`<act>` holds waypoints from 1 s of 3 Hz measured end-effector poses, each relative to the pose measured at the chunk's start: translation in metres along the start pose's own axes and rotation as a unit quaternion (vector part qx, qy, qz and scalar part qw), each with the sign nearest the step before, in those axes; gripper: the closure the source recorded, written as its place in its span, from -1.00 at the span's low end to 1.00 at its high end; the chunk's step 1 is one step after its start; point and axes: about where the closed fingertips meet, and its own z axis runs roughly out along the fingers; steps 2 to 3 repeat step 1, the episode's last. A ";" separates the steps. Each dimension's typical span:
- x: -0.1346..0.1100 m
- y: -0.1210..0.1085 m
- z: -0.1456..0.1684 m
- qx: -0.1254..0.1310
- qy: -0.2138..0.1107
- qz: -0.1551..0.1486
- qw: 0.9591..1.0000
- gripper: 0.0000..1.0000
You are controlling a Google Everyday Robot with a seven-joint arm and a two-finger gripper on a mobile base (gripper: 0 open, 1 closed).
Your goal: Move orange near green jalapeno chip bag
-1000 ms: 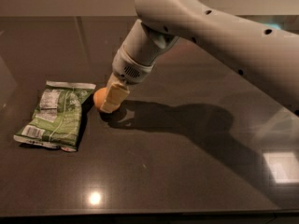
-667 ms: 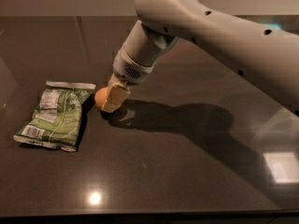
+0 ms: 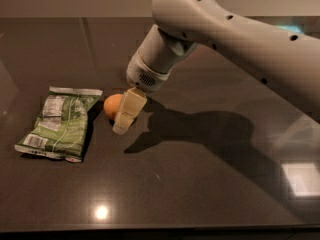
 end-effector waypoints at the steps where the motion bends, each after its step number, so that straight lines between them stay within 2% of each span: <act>1: 0.000 0.000 0.000 0.000 0.000 0.000 1.000 -1.00; 3: 0.000 0.000 0.000 0.000 0.000 0.000 1.000 -1.00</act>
Offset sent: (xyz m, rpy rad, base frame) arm 0.0000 0.0000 0.0000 0.0000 0.0000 0.0000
